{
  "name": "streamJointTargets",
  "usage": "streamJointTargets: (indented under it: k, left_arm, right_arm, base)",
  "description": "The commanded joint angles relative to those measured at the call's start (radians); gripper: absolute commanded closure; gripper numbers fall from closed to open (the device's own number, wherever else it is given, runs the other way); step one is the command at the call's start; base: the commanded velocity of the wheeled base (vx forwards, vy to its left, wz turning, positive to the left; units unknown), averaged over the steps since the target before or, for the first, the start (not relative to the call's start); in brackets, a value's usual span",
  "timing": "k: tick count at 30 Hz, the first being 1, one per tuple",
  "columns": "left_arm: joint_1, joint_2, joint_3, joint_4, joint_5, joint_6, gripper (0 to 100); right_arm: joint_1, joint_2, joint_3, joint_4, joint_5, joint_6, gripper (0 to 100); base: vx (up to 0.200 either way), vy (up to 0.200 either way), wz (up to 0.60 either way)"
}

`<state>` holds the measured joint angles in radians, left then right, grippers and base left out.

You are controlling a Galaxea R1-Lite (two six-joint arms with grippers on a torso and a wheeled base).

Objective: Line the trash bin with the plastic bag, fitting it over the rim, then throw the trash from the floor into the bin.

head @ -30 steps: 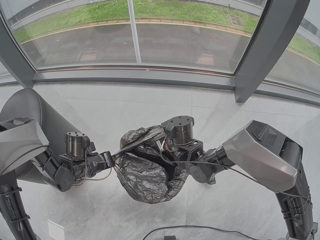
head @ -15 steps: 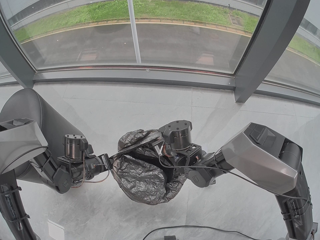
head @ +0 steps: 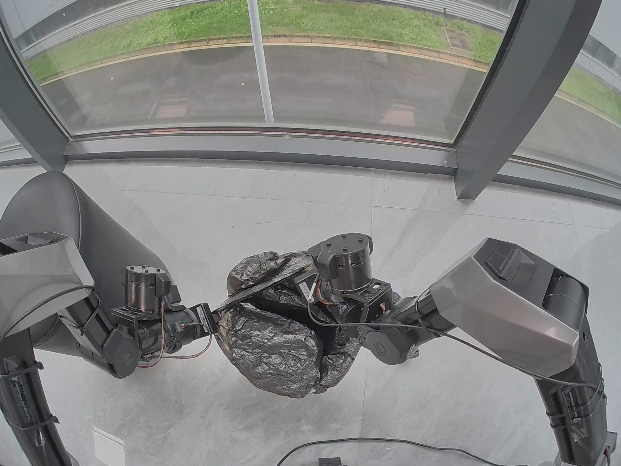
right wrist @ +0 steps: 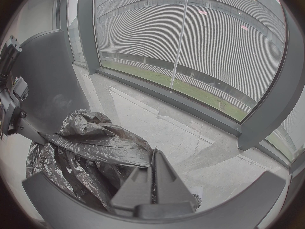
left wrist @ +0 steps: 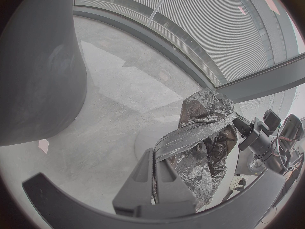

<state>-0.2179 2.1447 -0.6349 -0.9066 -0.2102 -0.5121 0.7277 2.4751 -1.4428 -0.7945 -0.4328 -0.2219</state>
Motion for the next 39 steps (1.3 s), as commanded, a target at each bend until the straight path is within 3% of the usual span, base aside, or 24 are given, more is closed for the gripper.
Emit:
streamJointTargets:
  k: [1,14,15,25,32,33,39]
  left_arm:
    - [0.003,0.003,-0.008,0.000,0.000,0.000,100]
    - [0.002,-0.003,0.006,-0.051,0.003,-0.006,100]
    - [0.002,-0.005,0.007,-0.051,0.002,-0.006,0]
    - [-0.005,-0.005,0.011,-0.066,0.028,0.006,0]
    - [-0.009,0.026,0.035,-0.201,0.172,0.098,0]
    - [-0.023,0.050,0.055,-0.279,0.201,0.144,0]
    - [-0.046,0.112,0.081,-0.433,0.219,0.181,0]
  right_arm:
    - [-0.002,-0.002,-0.002,0.000,-0.001,-0.001,100]
    - [-0.004,-0.004,-0.004,-0.011,0.000,0.001,100]
    - [-0.004,-0.004,-0.004,-0.012,0.000,-0.001,100]
    - [-0.004,-0.004,-0.004,-0.014,0.000,-0.001,100]
    - [-0.005,-0.004,-0.005,-0.014,0.000,-0.001,100]
    - [-0.005,-0.002,-0.007,-0.014,0.000,-0.001,100]
    - [-0.005,-0.001,-0.019,-0.014,0.000,0.001,100]
  base:
    - [0.000,0.000,0.00]
    - [0.000,0.000,0.00]
    - [0.000,0.000,0.00]
    - [0.000,0.000,0.00]
    - [0.000,0.000,0.00]
    - [0.000,0.000,0.00]
    - [0.000,0.000,0.00]
